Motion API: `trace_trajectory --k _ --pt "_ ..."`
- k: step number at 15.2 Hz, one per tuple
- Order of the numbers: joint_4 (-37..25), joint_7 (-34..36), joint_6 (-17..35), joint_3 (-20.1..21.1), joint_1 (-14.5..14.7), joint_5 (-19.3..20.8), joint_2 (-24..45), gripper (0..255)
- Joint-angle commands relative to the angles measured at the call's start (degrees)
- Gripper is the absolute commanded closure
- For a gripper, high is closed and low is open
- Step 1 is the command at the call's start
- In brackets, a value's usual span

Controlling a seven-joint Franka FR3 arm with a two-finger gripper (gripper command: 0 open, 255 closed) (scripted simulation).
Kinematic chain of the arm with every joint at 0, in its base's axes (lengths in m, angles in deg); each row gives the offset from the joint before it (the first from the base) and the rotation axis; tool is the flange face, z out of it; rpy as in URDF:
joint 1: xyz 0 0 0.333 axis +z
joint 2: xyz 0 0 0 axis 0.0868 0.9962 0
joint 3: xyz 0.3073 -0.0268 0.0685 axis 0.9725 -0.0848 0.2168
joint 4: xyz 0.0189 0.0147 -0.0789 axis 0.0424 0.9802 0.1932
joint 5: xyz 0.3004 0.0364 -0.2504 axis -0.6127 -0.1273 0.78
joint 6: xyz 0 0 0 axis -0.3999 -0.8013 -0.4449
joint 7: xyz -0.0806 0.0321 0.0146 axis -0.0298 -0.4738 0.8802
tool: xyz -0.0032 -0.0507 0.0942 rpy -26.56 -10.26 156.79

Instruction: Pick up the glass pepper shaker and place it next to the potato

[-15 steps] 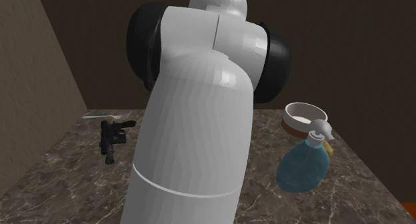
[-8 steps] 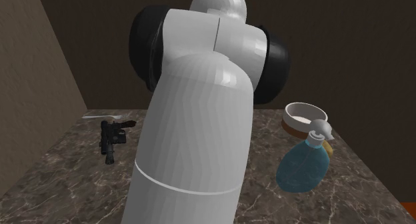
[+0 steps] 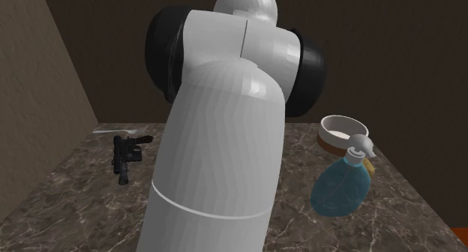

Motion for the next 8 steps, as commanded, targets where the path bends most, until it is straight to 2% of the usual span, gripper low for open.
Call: trace_trajectory --k 1,4,8 --pt "0.03 0.0 0.0 0.0 0.0 0.0 0.01 255" --pt "0.0 0.0 -0.01 0.0 0.0 0.0 0.03 255" --pt "-1.51 -0.23 -2.54 0.32 -0.1 -0.52 -1.06 255"
